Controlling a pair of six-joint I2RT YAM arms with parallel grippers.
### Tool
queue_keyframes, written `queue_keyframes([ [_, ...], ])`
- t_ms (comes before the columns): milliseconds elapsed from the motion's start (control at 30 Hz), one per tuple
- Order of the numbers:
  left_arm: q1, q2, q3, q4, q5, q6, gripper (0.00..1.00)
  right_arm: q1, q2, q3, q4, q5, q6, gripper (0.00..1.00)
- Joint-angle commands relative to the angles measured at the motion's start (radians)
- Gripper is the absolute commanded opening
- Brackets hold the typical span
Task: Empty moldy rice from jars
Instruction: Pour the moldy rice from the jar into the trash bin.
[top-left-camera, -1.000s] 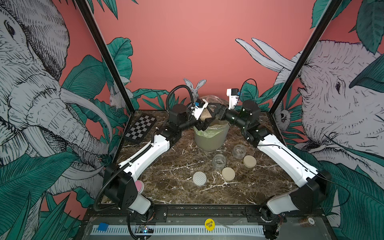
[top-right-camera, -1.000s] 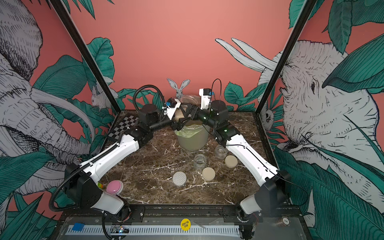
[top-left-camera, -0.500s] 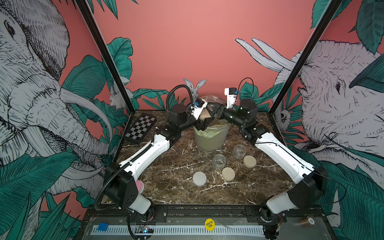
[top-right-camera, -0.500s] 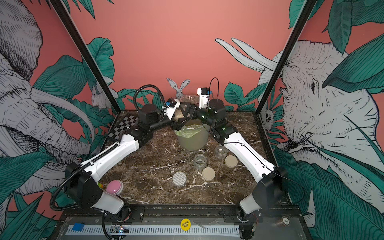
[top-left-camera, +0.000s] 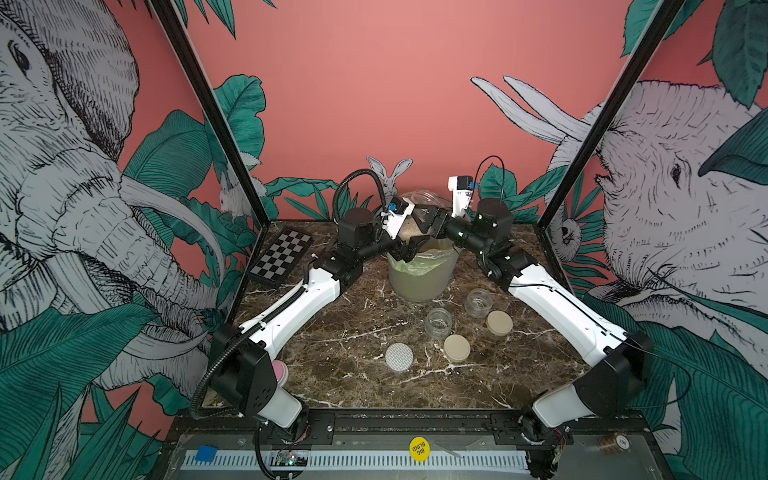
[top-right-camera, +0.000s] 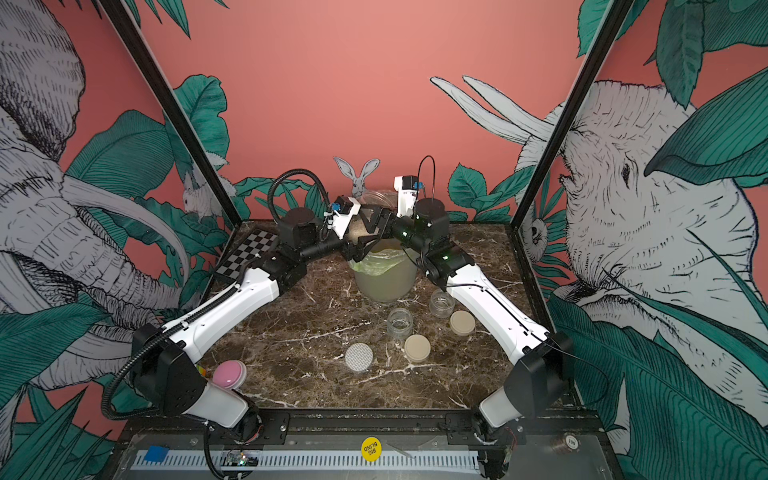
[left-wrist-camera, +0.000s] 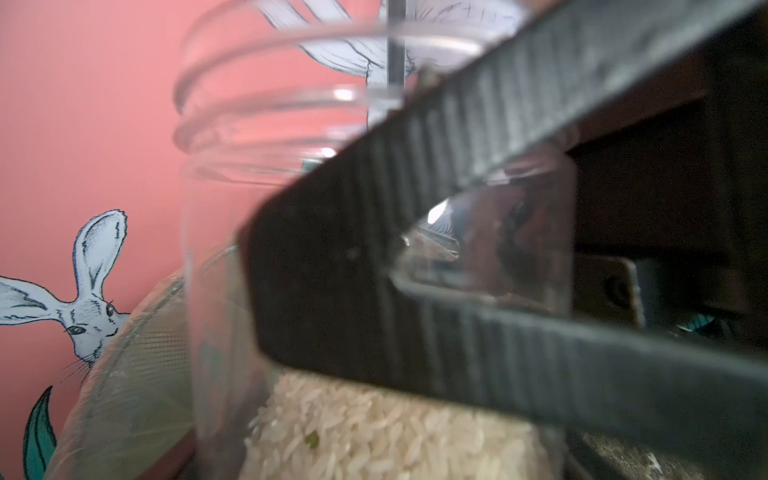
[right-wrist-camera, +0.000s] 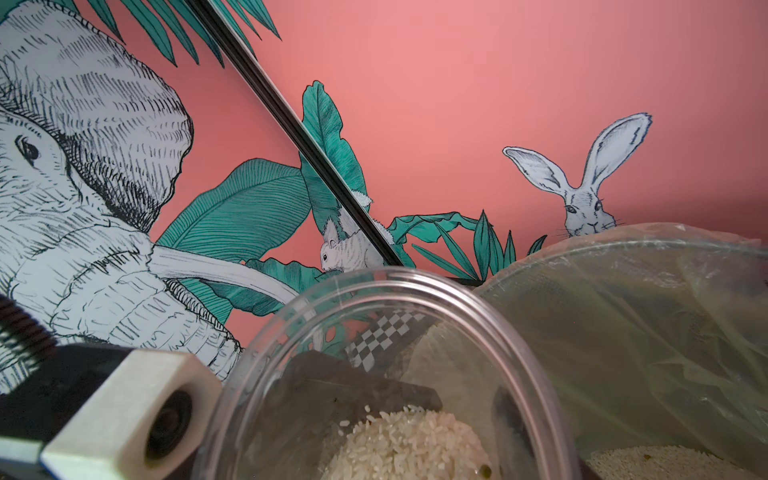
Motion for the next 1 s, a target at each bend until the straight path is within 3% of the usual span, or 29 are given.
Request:
queue_keyframes([
  [0, -0.016, -0.030, 0.051, 0.096, 0.059, 0.017, 0.90, -0.011, -0.013, 0.031, -0.006, 0.116, 0.008, 0.38],
  [133, -0.016, -0.046, 0.032, 0.097, 0.050, 0.025, 0.99, -0.013, -0.008, 0.046, 0.006, 0.136, 0.017, 0.35],
  [367, -0.016, -0.059, 0.024, 0.091, 0.027, 0.041, 0.99, -0.014, 0.008, 0.083, -0.011, 0.146, 0.016, 0.32],
  [567, -0.016, -0.115, 0.014, 0.029, -0.128, 0.006, 1.00, -0.015, 0.017, 0.111, 0.037, 0.208, 0.082, 0.32],
  [733, -0.016, -0.161, -0.022, -0.008, -0.247, -0.170, 1.00, -0.015, 0.025, 0.122, 0.097, 0.303, 0.222, 0.32],
  [967, -0.016, -0.202, -0.191, 0.187, -0.276, -0.601, 1.00, -0.012, 0.041, 0.123, 0.113, 0.382, 0.403, 0.30],
])
